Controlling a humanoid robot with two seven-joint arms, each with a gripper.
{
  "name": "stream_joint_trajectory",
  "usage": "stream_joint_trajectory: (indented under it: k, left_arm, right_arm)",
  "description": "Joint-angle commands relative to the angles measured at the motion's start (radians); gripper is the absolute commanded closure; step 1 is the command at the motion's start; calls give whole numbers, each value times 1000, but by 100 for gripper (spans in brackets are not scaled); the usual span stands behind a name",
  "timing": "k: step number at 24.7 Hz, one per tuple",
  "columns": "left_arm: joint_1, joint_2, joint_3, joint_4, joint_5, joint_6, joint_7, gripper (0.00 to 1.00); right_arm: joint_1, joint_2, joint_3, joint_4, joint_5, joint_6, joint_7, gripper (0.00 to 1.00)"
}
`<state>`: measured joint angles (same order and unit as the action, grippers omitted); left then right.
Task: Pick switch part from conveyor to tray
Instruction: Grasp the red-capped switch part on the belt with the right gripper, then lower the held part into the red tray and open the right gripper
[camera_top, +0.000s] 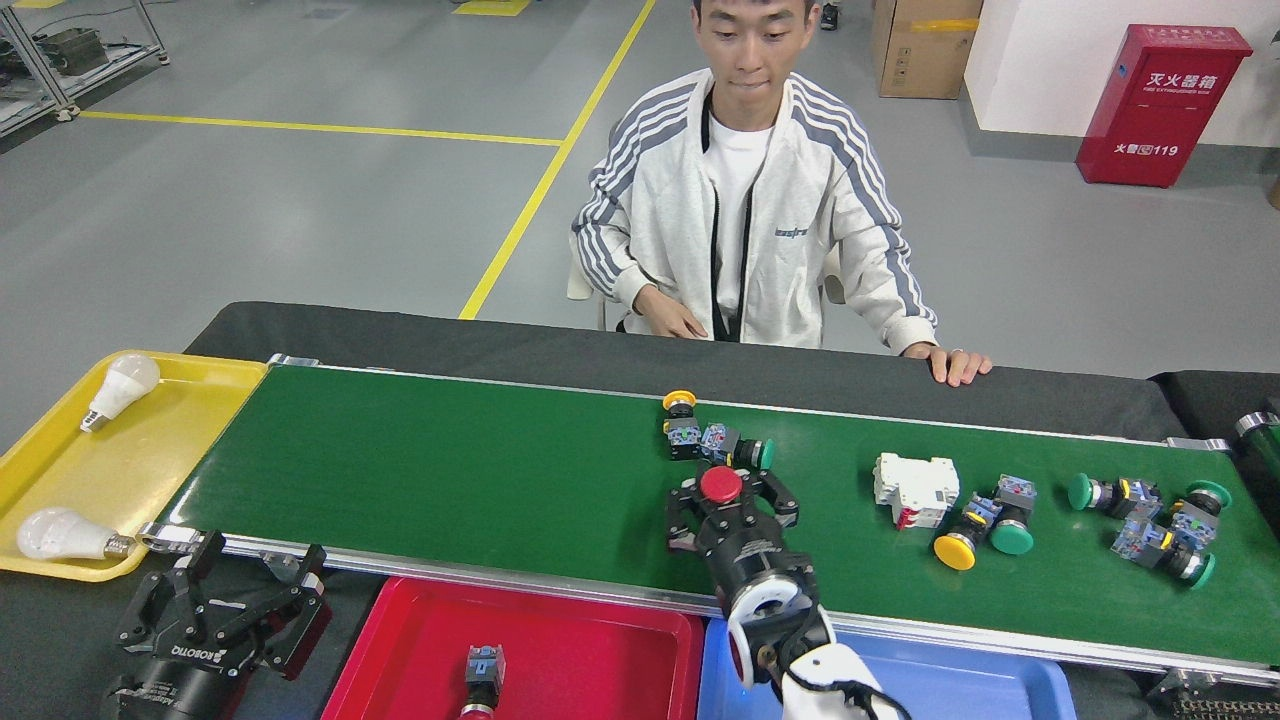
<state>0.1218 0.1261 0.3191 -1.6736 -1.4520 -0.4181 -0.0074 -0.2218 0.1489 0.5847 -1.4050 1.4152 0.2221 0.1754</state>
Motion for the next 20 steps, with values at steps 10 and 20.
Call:
stream_joint_trajectory:
  k: [10, 20]
  left_arm:
    - [2, 1, 5, -17, 5, -71, 3, 0]
    - [-11, -10, 2, -20, 4, -65, -6, 0]
  right_arm:
    - [19, 0, 293, -80, 10, 14, -1, 0]
    - [346, -189, -43, -356, 8, 13, -194, 0]
